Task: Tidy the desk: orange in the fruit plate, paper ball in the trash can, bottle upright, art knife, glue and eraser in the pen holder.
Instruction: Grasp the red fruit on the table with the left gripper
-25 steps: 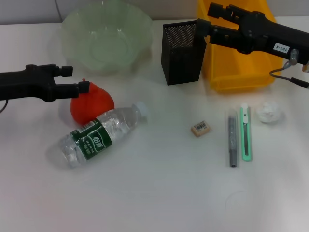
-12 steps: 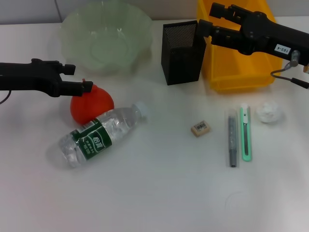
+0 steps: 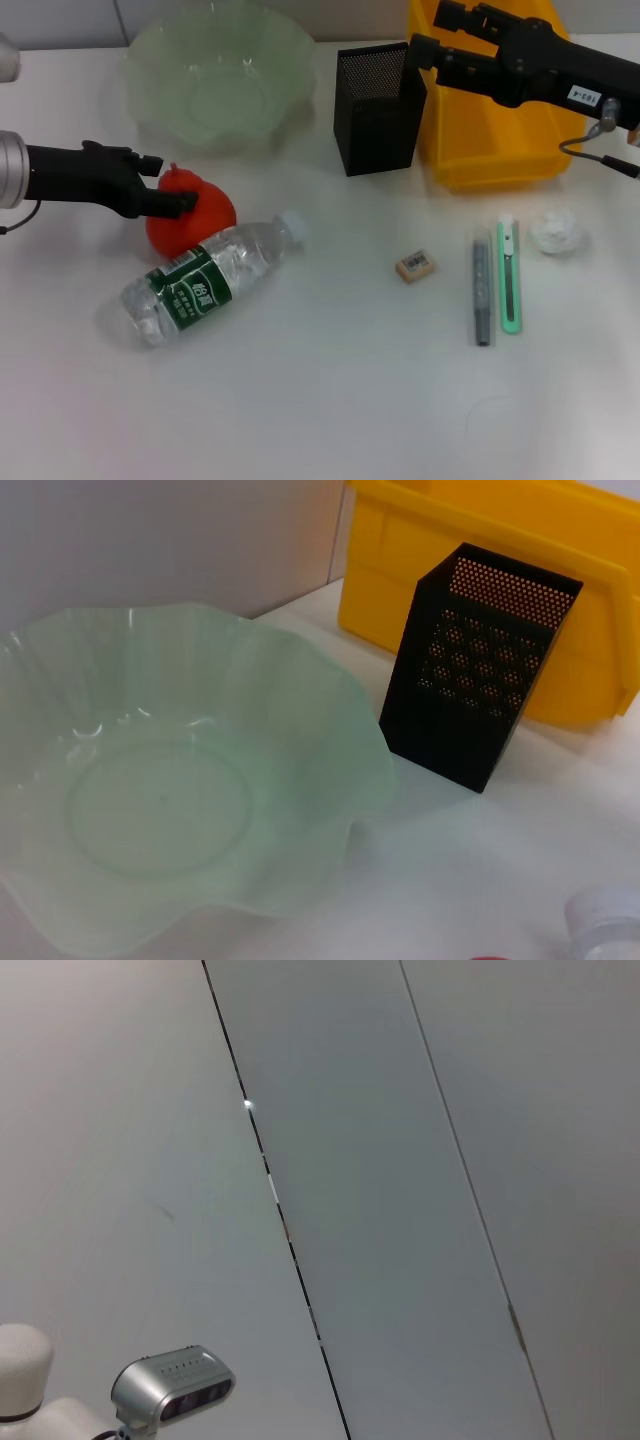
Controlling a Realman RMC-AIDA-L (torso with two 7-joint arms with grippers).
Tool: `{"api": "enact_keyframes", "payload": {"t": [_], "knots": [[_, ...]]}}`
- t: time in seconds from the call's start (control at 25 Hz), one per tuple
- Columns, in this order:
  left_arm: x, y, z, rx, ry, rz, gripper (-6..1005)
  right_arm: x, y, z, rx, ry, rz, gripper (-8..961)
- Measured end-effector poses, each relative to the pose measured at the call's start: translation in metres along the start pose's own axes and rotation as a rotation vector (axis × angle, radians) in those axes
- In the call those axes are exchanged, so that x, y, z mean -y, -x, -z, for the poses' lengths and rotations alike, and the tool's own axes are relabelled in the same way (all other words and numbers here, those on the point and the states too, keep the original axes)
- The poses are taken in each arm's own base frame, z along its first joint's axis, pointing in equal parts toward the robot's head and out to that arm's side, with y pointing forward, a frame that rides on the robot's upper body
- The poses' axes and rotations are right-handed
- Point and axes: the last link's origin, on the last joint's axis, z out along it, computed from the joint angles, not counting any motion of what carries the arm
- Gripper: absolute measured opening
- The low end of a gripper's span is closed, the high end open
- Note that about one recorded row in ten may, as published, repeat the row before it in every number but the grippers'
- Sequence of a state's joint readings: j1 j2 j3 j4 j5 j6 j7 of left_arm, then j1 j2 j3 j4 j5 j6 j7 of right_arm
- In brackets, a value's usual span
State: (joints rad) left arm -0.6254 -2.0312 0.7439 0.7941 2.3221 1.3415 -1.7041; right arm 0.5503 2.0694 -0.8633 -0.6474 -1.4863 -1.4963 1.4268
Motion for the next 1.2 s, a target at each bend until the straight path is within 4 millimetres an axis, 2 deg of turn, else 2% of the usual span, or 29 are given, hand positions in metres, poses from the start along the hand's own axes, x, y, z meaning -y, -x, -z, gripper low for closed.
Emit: {"api": "enact_keyframes", "payload": {"t": [0.48,0.88,1.08,1.2], "knots": [[-0.004,-0.001,-0.013,0.015,0.002,-0.005,770,0.001,0.001,-0.001,0.002,-0.001,0.002,847],[-0.003,-0.002,-0.018,0.036,-0.018,-0.03,557,0.002,0.0,0.003,0.011,-0.018,-0.007,847],[0.0,-0.004,-0.014,0.03,-0.032,-0.042,325,0.005,0.0,0.008,0.028,-0.04,-0.018,847],[0.002,-0.005,-0.011,0.024,-0.038,-0.047,299,0.007,0.001,0.011,0.045,-0.057,-0.023,847]]}}
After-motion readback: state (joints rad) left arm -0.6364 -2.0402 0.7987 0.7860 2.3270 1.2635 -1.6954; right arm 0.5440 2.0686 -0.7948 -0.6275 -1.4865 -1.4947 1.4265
